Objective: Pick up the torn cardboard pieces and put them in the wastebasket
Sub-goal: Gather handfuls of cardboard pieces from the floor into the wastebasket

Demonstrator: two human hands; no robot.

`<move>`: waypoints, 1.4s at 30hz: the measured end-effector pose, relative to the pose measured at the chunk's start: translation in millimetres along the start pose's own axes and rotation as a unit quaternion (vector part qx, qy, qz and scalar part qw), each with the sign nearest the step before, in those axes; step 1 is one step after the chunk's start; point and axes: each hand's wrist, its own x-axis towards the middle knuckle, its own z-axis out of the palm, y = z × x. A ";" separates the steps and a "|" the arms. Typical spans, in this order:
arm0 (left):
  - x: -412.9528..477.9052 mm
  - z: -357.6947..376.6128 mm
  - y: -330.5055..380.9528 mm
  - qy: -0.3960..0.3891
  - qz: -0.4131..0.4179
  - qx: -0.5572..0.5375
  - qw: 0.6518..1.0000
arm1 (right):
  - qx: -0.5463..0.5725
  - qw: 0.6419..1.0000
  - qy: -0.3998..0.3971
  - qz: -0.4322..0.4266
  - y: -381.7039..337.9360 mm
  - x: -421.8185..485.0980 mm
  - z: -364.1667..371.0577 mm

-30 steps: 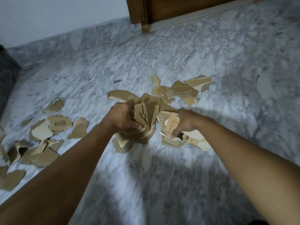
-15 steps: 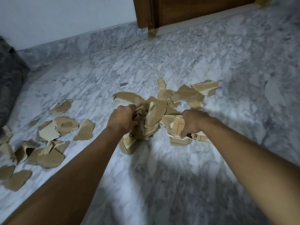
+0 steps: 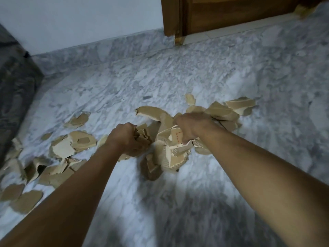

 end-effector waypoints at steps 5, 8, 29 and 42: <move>11.5 -0.6 11.6 -0.011 0.006 0.025 1.000 | 0.000 1.000 0.026 -0.015 6.6 4.9 13.6; 11.2 -4.1 9.7 0.000 0.004 0.022 1.000 | -0.007 0.999 0.044 -0.031 10.3 4.9 18.3; -19.6 -55.4 45.6 -0.030 0.019 -0.253 0.967 | 0.208 0.976 0.037 0.055 55.9 -54.4 -12.4; -18.3 23.1 116.7 -0.166 0.114 0.036 0.979 | 0.081 0.955 0.154 0.241 109.7 -109.5 49.6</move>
